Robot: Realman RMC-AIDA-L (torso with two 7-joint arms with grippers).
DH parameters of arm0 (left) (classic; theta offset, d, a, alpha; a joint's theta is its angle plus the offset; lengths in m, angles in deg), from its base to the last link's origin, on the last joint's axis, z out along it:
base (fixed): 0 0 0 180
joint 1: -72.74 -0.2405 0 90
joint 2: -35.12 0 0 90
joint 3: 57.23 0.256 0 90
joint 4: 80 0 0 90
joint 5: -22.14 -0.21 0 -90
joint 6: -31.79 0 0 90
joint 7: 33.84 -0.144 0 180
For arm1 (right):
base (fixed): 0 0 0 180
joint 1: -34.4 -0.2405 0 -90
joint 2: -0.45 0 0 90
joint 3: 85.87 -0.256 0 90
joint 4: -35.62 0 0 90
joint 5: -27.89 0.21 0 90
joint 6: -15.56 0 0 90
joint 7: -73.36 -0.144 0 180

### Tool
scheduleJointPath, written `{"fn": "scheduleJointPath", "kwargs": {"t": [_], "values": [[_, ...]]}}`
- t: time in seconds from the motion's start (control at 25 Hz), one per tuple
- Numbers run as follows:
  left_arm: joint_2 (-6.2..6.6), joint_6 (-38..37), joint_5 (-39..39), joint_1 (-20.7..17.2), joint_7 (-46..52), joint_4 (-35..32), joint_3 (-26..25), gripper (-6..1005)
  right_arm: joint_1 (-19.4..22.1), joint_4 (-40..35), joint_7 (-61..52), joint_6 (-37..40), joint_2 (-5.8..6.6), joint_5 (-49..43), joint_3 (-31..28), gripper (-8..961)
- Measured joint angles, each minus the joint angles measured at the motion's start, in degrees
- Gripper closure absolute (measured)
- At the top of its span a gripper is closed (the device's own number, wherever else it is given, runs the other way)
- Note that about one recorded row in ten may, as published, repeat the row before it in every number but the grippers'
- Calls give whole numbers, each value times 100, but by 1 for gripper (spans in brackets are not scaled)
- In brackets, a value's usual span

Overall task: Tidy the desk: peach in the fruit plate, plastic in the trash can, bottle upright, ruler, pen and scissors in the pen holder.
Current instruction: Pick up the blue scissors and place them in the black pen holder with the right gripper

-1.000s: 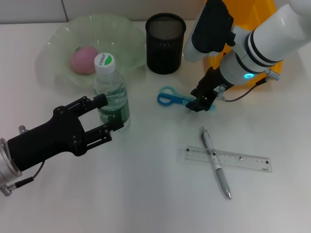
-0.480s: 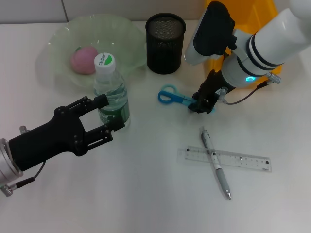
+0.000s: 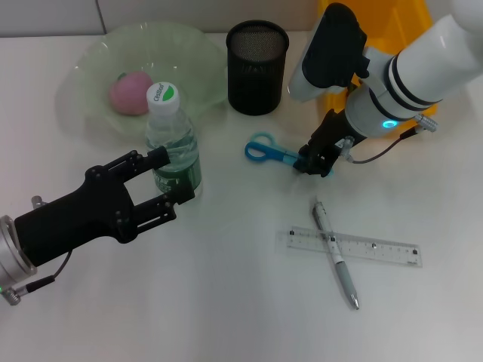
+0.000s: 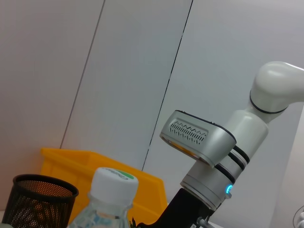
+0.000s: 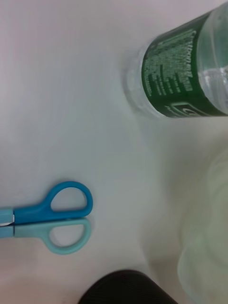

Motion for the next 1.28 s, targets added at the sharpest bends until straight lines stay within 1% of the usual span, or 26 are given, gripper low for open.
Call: {"fn": "scheduleJointPath", "kwargs": {"t": [0.12,0.24,0.28,0.32,0.36,0.4,0.52,0.56,0.6,0.64,0.68,0.72,0.76,0.8,0.92,0.96,1.0,1.08,1.12,1.16,1.2,1.28], "values": [[1,0,-2,0,0,0,0,257,38,-44,0,-2,1,84,0,735],[4,-1,-1,0,0,0,0,257,275,-468,104,160,36,422,-59,750],[10,-1,1,0,0,0,0,257,275,-468,104,160,36,422,-59,755],[15,-1,2,0,0,0,0,257,384,-663,128,244,45,517,-73,760],[18,-1,3,0,0,0,0,257,633,-1104,154,411,55,720,-115,756],[18,-1,3,0,0,0,0,257,633,-1104,154,411,55,720,-115,752],[29,0,8,-2,0,0,0,257,1043,-1827,360,695,63,1199,-472,740],[29,0,9,-10,0,0,1,257,1273,-2112,683,876,63,1895,-881,736],[29,0,9,-10,0,0,1,257,1273,-2112,683,876,63,1895,-881,732],[29,0,10,-12,0,0,1,257,1358,-2157,856,921,63,2261,-1055,728],[29,0,11,-16,0,0,0,257,1516,-2052,1296,888,63,3118,-1409,724],[29,0,11,-16,0,0,0,257,1516,-2052,1296,888,63,3118,-1409,720],[28,0,12,-17,0,-1,0,257,1609,-1709,1845,687,61,4039,-1642,716],[28,0,12,-17,0,-1,0,257,1609,-1709,1845,687,61,4039,-1642,713],[25,0,15,-21,0,-5,0,257,1623,-1015,2693,228,54,5360,-1747,701],[16,0,15,-30,-1,-19,0,257,1539,-408,3378,-74,44,6298,-1726,697],[16,0,15,-30,-1,-19,0,257,1539,-408,3378,-74,44,6298,-1726,693],[12,0,16,-31,-26,-20,1,257,1369,290,4339,-311,31,7333,-1706,685],[12,0,15,-31,-44,-20,0,257,1272,563,4705,-362,26,7645,-1702,681],[12,0,12,-30,-51,-17,0,257,1041,1074,5318,-474,21,8194,-1699,677],[11,0,7,-29,-54,-16,1,257,1041,1074,5318,-474,21,8194,-1699,673],[13,0,3,-29,-54,-15,0,257,813,1431,5629,-713,14,8438,-1698,665]]}}
